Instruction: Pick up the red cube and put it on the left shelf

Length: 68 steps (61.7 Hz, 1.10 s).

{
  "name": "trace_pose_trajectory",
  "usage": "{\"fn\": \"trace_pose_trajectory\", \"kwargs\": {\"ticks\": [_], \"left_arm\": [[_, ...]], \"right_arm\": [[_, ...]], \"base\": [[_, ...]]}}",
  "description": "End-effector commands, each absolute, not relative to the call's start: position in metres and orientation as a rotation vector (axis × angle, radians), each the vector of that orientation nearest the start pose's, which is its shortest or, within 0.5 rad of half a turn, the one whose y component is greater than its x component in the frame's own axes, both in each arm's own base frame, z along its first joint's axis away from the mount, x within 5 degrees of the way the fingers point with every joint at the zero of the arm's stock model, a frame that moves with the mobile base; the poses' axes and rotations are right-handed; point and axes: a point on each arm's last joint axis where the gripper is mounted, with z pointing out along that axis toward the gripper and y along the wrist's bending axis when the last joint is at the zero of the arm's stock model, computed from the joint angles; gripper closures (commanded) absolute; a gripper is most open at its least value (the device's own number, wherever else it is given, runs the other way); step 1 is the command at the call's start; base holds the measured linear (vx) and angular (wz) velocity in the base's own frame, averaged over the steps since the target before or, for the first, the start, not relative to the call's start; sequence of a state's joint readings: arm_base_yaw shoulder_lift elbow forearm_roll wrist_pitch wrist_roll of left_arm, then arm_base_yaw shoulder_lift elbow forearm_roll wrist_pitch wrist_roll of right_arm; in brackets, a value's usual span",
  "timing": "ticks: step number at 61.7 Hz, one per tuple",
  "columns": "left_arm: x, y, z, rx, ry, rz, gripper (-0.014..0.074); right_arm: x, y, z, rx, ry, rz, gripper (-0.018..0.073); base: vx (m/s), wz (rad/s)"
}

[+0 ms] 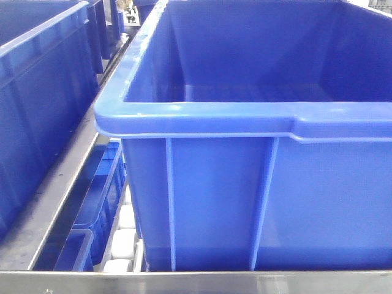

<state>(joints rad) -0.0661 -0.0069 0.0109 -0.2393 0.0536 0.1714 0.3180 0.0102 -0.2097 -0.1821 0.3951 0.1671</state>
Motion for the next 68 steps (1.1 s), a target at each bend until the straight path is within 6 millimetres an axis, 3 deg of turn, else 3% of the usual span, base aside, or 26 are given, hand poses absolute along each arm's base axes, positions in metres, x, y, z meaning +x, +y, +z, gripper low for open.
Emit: {"fn": "trace_pose_trajectory", "kwargs": {"ticks": [1,21,40,68], "left_arm": [[0.056,-0.003,0.205,-0.006,1.469,-0.108,0.0495],[0.056,-0.003,0.205,-0.006,1.469,-0.108,0.0495],[0.056,-0.003,0.205,-0.006,1.469,-0.108,0.0495],[0.056,-0.003,0.205,-0.006,1.469,-0.108,0.0495]], "right_arm": [[0.048,0.008,0.254,-0.144,1.513,0.157,0.0509],[0.059,0.003,0.211,-0.032,1.503,0.034,0.0509],[0.054,-0.003,0.214,0.116,1.442,0.034,0.0509],[0.053,-0.003,0.215,0.136,1.434,0.056,0.0509]], "base": [[0.0,0.0],[0.0,0.0],[0.0,0.0],[0.0,0.0]]}}
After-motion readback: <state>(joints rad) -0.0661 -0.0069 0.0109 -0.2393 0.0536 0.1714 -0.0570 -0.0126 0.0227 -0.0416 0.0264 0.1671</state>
